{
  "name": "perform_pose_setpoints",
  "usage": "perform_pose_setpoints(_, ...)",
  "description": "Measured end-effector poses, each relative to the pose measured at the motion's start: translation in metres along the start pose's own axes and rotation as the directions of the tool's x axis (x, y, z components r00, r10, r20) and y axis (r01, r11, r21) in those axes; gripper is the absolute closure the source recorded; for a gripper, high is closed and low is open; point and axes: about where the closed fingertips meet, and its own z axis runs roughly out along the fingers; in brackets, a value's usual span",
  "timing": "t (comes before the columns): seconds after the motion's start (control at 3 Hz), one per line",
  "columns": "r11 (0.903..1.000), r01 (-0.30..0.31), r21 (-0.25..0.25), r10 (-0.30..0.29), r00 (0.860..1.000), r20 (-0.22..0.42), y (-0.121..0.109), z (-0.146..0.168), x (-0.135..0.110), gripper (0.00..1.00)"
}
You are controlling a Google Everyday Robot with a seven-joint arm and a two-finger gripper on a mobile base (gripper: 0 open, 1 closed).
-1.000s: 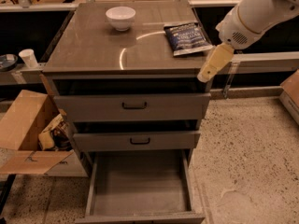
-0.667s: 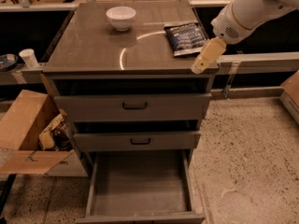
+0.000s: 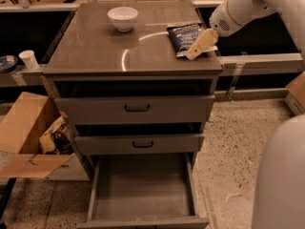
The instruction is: Place blue chip bag into bottom drawer
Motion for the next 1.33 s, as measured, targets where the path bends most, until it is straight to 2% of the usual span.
perform_pose_setpoints(0.33,0.9991,-0.041,-0.003,0.041,0.999,-0.017,-0.015,0.028,-0.002,0.0)
perform_pose_setpoints(0.67,0.997,-0.076,0.016,0.077,0.996,-0.053,-0.032,0.052,0.006,0.0)
perform_pose_setpoints(1.33,0.9828,-0.161,0.09,0.169,0.981,-0.091,-0.063,0.066,0.037,0.0)
